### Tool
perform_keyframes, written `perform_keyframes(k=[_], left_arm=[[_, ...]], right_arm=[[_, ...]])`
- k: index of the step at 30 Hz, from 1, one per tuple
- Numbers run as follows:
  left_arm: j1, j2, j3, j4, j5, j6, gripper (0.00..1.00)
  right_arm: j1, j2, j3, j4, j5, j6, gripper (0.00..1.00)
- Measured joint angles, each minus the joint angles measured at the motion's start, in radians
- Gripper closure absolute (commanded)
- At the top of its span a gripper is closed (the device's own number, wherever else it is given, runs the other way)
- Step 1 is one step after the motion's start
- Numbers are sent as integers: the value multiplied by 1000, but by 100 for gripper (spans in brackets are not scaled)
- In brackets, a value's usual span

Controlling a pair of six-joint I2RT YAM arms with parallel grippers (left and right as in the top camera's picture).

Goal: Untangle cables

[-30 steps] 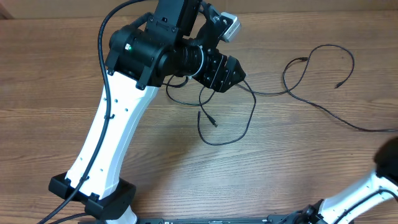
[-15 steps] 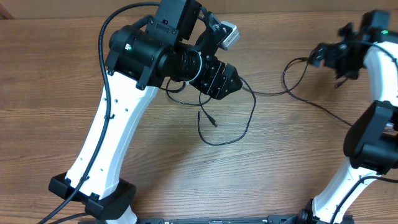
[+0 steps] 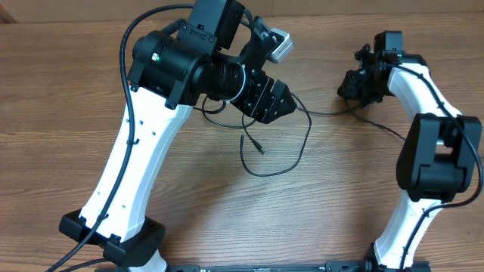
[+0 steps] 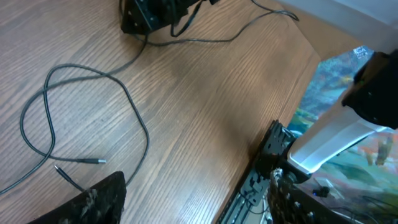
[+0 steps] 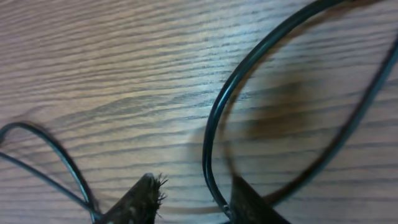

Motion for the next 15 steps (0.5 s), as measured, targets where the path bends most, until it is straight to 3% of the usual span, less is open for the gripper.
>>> perform_keyframes(k=[2, 4, 5, 7, 15], left_arm=[[0, 0, 0, -10, 0, 5, 27], [0, 0, 0, -10, 0, 7, 27], [0, 0, 0, -10, 0, 7, 27], [0, 0, 0, -9, 0, 7, 27], [0, 0, 0, -9, 0, 7, 27]], right_arm=[[0, 15, 0, 4, 1, 6, 61], [0, 29, 0, 14, 1, 5, 82], [0, 31, 0, 16, 0, 9, 83], [0, 32, 0, 24, 1, 15, 96], [-2, 34, 1, 59, 1, 17, 96]])
